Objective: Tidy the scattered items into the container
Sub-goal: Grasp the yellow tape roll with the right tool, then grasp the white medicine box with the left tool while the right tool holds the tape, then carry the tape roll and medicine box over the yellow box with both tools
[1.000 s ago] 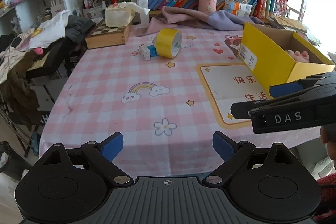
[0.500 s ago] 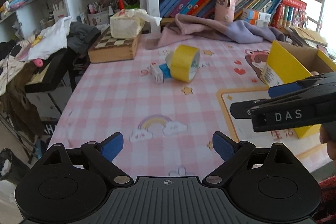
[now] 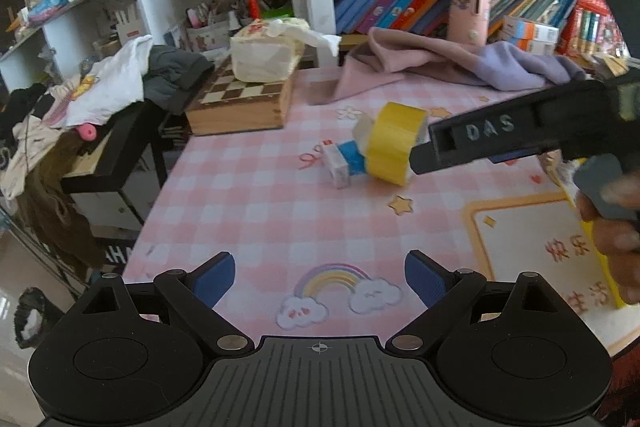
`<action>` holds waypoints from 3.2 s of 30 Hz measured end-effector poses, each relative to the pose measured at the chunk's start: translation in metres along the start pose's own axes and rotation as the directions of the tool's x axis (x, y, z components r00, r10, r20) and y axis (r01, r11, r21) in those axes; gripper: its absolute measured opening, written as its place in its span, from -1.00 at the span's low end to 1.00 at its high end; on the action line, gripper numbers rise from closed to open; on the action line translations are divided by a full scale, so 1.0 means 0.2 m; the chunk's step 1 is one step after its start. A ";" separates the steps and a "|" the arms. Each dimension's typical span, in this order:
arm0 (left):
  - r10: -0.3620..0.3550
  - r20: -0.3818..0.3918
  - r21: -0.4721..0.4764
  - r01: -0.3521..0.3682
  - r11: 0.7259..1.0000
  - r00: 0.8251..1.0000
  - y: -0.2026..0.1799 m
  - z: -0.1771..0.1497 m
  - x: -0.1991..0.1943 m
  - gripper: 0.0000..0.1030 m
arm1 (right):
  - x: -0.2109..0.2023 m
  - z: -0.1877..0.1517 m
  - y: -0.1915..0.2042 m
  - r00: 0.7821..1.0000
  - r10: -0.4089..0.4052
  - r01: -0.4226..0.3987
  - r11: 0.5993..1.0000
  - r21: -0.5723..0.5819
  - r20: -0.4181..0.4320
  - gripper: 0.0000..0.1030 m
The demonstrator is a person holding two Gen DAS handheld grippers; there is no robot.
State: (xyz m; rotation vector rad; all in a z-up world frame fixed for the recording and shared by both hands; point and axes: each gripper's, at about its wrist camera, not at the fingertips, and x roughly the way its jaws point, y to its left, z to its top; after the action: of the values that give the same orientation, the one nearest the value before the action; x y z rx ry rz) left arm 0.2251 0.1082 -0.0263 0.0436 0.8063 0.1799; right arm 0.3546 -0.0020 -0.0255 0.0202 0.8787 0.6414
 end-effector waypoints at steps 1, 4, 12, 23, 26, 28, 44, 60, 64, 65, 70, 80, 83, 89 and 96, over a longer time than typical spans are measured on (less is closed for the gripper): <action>0.007 -0.001 -0.002 -0.007 1.000 1.000 0.01 0.01 0.01 0.82 | 0.03 0.02 0.00 1.000 0.003 -0.003 1.000 0.012 -0.006 0.57; 0.025 -0.008 -0.006 -0.025 1.000 1.000 0.02 0.04 0.05 0.82 | 0.13 0.08 -0.01 1.000 0.004 -0.002 0.998 0.058 -0.024 0.53; 0.040 -0.028 0.018 -0.040 0.999 0.999 0.01 0.09 0.14 0.82 | 0.36 0.24 0.01 1.000 -0.009 0.011 0.993 0.117 -0.010 0.49; -0.002 -0.011 0.028 0.003 1.000 1.000 -0.02 0.20 0.31 0.81 | 0.35 0.24 -0.16 0.998 -0.010 0.021 0.977 0.214 -0.056 -0.27; -0.020 0.006 0.021 0.020 1.000 1.000 -0.03 0.24 0.38 0.80 | 0.28 0.22 -0.22 0.999 -0.015 0.025 0.979 0.203 -0.050 -0.33; -0.028 0.010 0.016 0.027 1.000 1.000 -0.04 0.28 0.44 0.65 | 0.23 0.19 -0.25 0.999 -0.016 0.026 0.980 0.196 -0.051 -0.33; -0.051 -0.110 -0.144 0.035 0.989 0.993 -0.01 0.37 0.89 -0.75 | 0.12 0.10 -0.34 0.996 0.007 0.009 0.984 0.179 -0.084 -0.35; -0.179 -0.036 -0.222 0.167 0.961 0.983 0.12 0.23 0.34 -0.75 | -0.05 0.03 -0.27 0.995 0.066 -0.057 0.989 0.136 -0.069 -0.36; -0.228 -0.019 -0.273 0.214 0.938 0.973 0.15 0.17 0.22 -0.75 | -0.11 -0.02 -0.22 0.993 0.084 -0.074 0.990 0.121 -0.086 -0.36; -0.241 -0.015 -0.281 0.227 0.933 0.970 0.15 0.15 0.19 -0.75 | -0.13 -0.04 -0.21 0.992 0.090 -0.079 0.989 0.121 -0.092 -0.36; -0.311 -0.014 -0.306 0.292 0.906 0.950 0.15 0.07 0.05 -0.75 | -0.24 -0.12 -0.17 0.986 0.121 -0.104 0.983 0.151 -0.111 -0.36; -0.372 0.066 -0.288 0.375 0.881 0.926 0.17 -0.03 -0.22 -0.75 | -0.50 -0.26 -0.05 0.995 0.095 -0.088 0.984 0.157 -0.040 -0.36; -0.390 0.084 -0.268 0.398 0.878 0.917 0.16 -0.08 -0.28 -0.75 | -0.57 -0.31 -0.02 0.996 0.093 -0.089 0.982 0.166 -0.017 -0.36; -0.401 0.112 -0.270 0.416 0.869 0.909 0.21 -0.22 -0.42 -0.75 | -0.69 -0.47 0.07 0.994 0.112 -0.113 0.975 0.189 0.017 -0.38; -0.411 0.121 -0.278 0.428 0.860 0.904 0.26 -0.43 -0.61 -0.75 | -0.82 -0.67 0.21 0.993 0.111 -0.115 0.974 0.196 0.032 -0.39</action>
State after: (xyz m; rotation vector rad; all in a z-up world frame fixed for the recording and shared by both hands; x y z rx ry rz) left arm 0.0739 0.1354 0.0064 -0.4123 0.7057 -0.1162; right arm 0.1608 -0.0869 0.0159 0.2567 0.9234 0.6570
